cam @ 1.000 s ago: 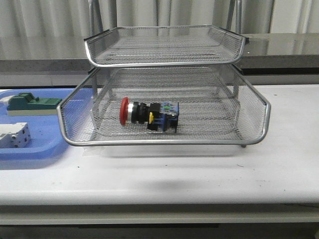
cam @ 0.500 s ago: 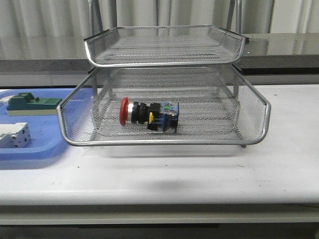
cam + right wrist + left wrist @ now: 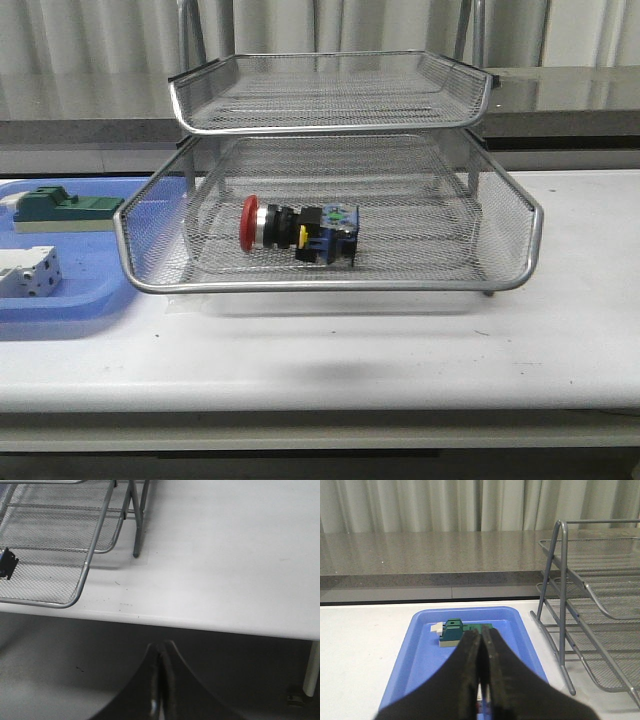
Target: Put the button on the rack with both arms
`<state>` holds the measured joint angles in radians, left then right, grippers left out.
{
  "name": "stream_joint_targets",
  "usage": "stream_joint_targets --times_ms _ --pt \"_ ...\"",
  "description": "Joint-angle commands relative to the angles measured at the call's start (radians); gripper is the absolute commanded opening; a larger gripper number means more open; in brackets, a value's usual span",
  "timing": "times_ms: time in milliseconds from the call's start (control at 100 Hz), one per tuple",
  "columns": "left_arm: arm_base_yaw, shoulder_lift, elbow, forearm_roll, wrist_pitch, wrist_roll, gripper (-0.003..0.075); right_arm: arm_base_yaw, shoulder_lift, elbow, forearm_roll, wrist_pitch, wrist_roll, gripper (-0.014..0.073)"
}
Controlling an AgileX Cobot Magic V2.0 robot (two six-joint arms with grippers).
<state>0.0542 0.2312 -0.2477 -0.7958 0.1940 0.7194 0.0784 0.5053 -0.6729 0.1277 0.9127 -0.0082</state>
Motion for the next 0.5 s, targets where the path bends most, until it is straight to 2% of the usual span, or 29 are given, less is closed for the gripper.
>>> stream_joint_targets --times_ms 0,270,490 --pt "0.002 0.008 -0.025 -0.019 -0.058 -0.002 -0.002 0.005 0.002 -0.035 -0.003 -0.06 0.0 -0.0068" --pt "0.002 0.008 -0.025 -0.019 -0.058 -0.002 -0.002 0.005 0.002 -0.035 0.007 -0.065 0.0 -0.0068" --pt "0.002 0.008 -0.025 -0.019 -0.058 -0.002 -0.002 0.005 0.046 -0.035 0.174 -0.086 0.0 -0.0067"
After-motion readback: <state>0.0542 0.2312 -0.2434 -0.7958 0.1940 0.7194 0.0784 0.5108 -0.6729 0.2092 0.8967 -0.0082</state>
